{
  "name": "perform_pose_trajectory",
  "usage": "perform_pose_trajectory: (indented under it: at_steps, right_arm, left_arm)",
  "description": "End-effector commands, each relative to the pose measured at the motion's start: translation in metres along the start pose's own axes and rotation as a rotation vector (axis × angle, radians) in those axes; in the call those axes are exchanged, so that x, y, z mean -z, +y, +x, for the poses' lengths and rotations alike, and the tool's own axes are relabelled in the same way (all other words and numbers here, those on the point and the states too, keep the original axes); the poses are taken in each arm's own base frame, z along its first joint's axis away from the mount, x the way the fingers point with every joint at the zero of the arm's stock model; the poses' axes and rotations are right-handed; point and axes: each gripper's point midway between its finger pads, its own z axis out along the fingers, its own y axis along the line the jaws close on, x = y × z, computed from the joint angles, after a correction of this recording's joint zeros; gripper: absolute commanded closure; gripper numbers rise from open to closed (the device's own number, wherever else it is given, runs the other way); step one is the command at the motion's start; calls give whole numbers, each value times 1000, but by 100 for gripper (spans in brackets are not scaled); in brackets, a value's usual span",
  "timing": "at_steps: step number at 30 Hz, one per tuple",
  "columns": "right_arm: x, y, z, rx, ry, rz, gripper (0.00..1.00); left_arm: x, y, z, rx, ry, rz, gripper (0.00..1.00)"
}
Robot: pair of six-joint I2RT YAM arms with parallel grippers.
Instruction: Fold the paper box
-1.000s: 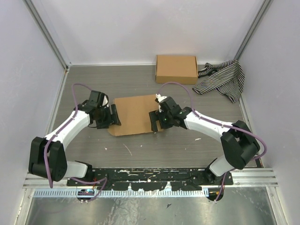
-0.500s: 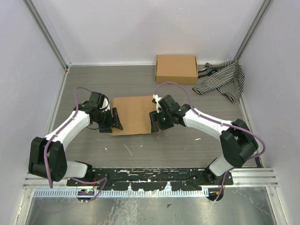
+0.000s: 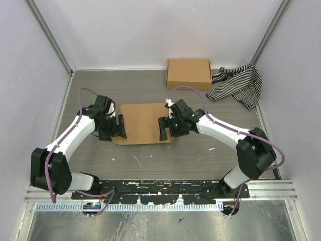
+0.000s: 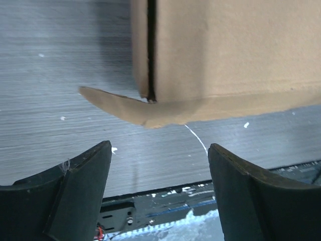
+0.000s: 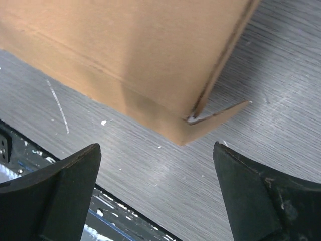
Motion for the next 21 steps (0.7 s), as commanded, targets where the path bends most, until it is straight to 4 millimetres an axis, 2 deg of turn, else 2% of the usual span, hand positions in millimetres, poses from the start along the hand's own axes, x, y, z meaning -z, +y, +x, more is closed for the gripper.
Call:
perform_pose_trajectory:
  at_steps: [1, 4, 9, 13, 15, 21]
  right_arm:
    - [1, -11, -10, -56, -71, 16, 1]
    - [-7, -10, -11, -51, -73, -9, 0]
    - [-19, -10, -13, -38, -72, -25, 0]
    - [-24, -11, -12, -33, -76, -31, 0]
    - [-26, -14, -11, -32, -77, -18, 0]
    - [-30, -12, -12, -27, -88, -38, 0]
  left_arm:
    - [10, 17, -27, -67, -113, -118, 15]
    - [-1, 15, -37, -71, -128, -111, 15]
    - [-21, 19, -35, -65, -114, -116, 14]
    - [-24, 16, -43, -43, -162, -97, 13]
    - [-26, 15, -47, -32, -194, -90, 7]
    - [-40, 5, -33, -18, -130, -15, 8]
